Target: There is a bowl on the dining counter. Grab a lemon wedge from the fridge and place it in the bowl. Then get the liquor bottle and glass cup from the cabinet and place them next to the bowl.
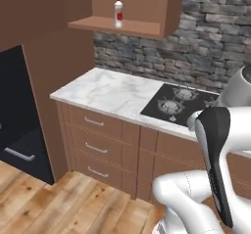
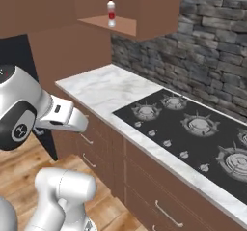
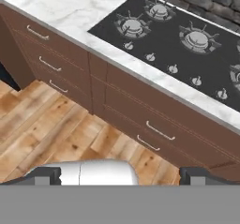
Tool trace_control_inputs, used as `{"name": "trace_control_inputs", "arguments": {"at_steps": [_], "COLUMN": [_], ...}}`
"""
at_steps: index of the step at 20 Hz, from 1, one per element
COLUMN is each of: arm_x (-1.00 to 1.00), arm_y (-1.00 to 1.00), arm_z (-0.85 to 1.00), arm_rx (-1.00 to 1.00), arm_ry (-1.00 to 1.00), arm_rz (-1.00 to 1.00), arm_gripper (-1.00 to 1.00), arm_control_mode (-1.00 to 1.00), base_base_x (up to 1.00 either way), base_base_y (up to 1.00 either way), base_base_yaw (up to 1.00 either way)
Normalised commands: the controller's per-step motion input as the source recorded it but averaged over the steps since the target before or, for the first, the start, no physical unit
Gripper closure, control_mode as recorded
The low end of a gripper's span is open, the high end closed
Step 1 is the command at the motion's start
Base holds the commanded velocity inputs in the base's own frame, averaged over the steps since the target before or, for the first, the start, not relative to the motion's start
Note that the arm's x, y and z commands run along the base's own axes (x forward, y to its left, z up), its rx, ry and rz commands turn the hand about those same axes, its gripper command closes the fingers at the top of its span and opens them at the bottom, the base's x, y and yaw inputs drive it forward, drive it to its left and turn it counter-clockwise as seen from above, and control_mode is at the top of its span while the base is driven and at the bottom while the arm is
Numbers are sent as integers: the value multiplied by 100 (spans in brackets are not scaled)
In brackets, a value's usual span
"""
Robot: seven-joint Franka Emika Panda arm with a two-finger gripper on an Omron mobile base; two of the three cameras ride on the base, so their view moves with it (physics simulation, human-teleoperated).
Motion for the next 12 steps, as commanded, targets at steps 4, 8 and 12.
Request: {"name": "trace_control_inputs", "arguments": {"at_steps": [4, 8, 12], "arm_x": [0, 0, 0], "arm_y": [0, 0, 0], "arm_z": [0, 0, 0], "arm_rx": [0, 0, 0], "arm_ry": [0, 0, 0], "arm_rz": [0, 0, 0], "arm_gripper": [-100, -100, -100], "arm_control_mode": [100, 100, 100], "base_base_x": [89, 67, 49], "base_base_y": [47, 38, 24], "base_base_yaw": [-23, -34, -42]}}
